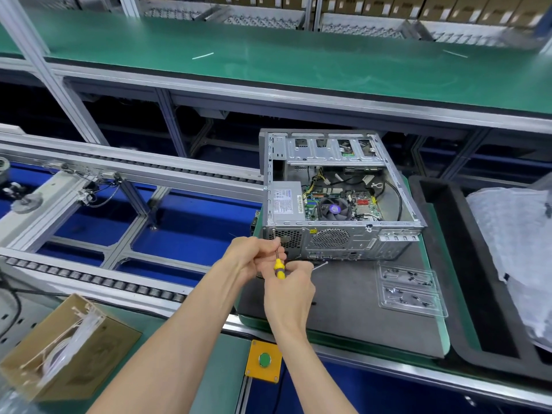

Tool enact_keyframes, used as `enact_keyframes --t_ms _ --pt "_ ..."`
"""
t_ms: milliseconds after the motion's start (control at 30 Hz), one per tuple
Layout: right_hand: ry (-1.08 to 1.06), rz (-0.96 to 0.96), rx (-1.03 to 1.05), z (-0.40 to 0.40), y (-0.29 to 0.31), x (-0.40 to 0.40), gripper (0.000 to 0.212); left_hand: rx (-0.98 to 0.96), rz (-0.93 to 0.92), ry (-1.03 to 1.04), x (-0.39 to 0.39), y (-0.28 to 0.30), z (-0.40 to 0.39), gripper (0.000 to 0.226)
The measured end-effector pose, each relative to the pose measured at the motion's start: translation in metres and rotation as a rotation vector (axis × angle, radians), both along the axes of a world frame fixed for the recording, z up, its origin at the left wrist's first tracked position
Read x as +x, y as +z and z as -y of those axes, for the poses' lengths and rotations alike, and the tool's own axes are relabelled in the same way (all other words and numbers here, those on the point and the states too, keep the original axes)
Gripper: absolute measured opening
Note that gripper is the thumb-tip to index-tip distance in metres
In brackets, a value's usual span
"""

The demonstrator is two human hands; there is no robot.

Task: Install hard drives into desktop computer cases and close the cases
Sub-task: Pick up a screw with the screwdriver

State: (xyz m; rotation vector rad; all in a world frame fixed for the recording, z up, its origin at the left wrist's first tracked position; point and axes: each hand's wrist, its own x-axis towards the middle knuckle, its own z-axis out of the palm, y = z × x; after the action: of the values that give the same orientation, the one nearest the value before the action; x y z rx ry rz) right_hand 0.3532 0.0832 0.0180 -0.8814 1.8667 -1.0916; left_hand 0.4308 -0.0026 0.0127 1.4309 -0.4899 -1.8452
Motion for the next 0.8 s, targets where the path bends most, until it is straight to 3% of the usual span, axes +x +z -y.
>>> enact_keyframes --t_ms 167,233,300,400,500,633,800 --pt "0.016 -0.271 -0.025 -0.002 -0.003 -0.004 0.017 -0.063 0.085 0.029 -0.001 -0.004 -0.001 0.018" --pt "0.026 -0.303 0.015 0.001 -0.008 -0.005 0.025 -0.102 0.035 0.019 -0.001 -0.008 -0.005 0.02" --pt "0.035 -0.225 0.071 0.005 -0.01 -0.004 0.041 -0.12 -0.077 0.03 -0.002 -0.009 -0.008 0.019" --pt "-0.028 0.125 0.149 0.01 -0.012 -0.001 0.048 -0.046 -0.248 0.06 -0.003 -0.008 -0.007 0.025" --pt "-0.068 0.229 0.152 0.011 -0.012 -0.002 0.048 -0.032 -0.194 0.042 -0.002 -0.003 -0.002 0.023" --pt "-0.041 0.035 0.035 0.007 -0.011 -0.01 0.027 -0.008 -0.039 0.056 -0.005 -0.001 0.003 0.014" --pt "0.011 -0.183 0.006 0.003 -0.01 -0.012 0.021 -0.013 0.053 0.076 -0.008 -0.003 0.006 0.004"
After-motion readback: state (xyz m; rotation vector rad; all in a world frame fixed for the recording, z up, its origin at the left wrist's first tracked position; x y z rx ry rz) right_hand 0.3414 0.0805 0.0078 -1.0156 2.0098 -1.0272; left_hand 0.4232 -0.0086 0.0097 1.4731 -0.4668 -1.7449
